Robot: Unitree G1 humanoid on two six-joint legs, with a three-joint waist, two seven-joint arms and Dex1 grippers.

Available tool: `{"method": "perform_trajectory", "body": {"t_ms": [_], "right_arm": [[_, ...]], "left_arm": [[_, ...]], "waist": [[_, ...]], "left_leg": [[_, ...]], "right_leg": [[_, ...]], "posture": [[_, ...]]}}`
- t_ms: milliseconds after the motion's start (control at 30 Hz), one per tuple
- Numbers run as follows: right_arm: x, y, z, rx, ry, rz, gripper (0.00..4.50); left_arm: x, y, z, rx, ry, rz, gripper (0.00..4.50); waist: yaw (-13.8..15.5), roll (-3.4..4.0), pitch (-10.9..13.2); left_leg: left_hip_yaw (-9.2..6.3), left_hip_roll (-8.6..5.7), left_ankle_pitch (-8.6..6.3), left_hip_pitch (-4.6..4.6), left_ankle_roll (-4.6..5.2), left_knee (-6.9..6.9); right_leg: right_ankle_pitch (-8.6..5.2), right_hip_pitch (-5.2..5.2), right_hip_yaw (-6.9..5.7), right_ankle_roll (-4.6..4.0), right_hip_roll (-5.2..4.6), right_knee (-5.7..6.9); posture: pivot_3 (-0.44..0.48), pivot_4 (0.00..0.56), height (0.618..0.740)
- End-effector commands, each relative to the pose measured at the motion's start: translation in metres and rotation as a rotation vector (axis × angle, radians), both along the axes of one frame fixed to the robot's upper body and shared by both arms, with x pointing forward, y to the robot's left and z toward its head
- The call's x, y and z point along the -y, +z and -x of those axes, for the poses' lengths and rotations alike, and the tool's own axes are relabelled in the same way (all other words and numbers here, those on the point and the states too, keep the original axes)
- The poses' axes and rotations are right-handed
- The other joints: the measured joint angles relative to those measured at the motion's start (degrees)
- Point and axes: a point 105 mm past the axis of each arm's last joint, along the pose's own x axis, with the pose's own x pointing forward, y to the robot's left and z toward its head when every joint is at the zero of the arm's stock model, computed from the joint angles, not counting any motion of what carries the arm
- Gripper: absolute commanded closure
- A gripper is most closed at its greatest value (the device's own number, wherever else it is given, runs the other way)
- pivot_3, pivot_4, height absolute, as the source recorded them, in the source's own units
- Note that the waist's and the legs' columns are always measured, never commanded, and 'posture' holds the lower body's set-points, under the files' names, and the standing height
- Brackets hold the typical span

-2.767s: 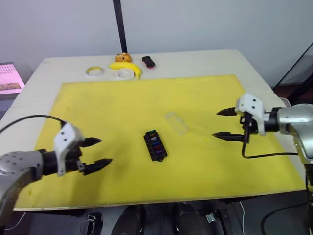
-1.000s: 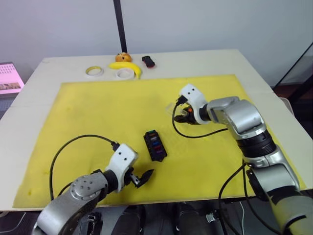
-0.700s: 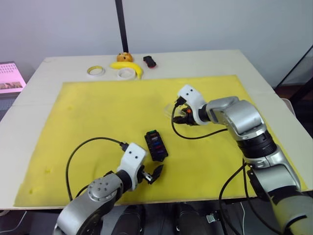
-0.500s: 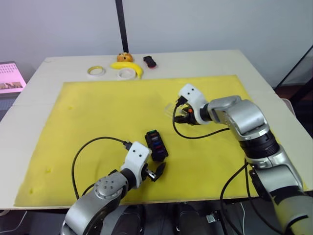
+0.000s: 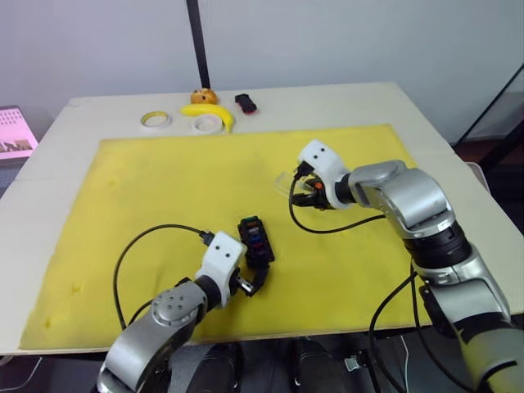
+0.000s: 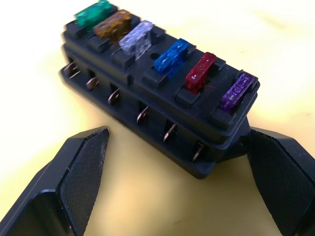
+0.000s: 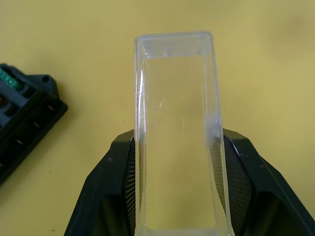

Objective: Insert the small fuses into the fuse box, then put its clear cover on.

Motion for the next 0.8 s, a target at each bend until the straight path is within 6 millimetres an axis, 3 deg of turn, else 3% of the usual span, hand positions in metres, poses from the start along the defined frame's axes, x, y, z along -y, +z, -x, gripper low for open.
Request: {"method": "perform_trajectory", "body": {"t_ms": [33,233,467,800], "right_arm": [[-0.009,0.013,0.003,0.059,0.046,-0.023,2.80],[-0.012,0.012,0.006,0.065,0.072,-0.027,2.80],[-0.012,0.013,0.005,0.082,0.069,-0.028,2.80],[-0.012,0.016,0.004,0.099,0.069,-0.021,2.80]], "left_arm": [[-0.029,0.004,-0.007,0.031,0.072,-0.055,0.00],[-0.036,0.008,-0.005,0.029,0.025,-0.054,0.00],[-0.018,0.005,0.011,-0.033,-0.121,0.021,0.00],[0.007,-0.005,-0.002,-0.021,-0.081,0.037,0.00]], "waist": [[0.1,0.00,0.0],[0.5,0.00,0.0],[0.6,0.00,0.0],[0.9,0.00,0.0]], "left_leg": [[0.00,0.00,0.00,0.00,0.00,0.00],[0.01,-0.06,0.00,-0.02,0.00,0.00],[0.00,-0.06,0.00,-0.02,0.00,-0.01],[-0.01,-0.14,-0.01,-0.03,0.02,0.00]], "right_leg": [[0.00,0.00,0.00,0.00,0.00,0.00],[0.00,0.01,0.00,0.00,-0.03,-0.04],[0.00,0.01,0.00,0.00,-0.10,-0.05],[0.00,0.07,-0.02,0.01,-0.16,-0.09]], "posture": [[0.000,0.150,0.740],[0.000,0.150,0.740],[0.000,0.150,0.740],[0.000,0.150,0.740]]}}
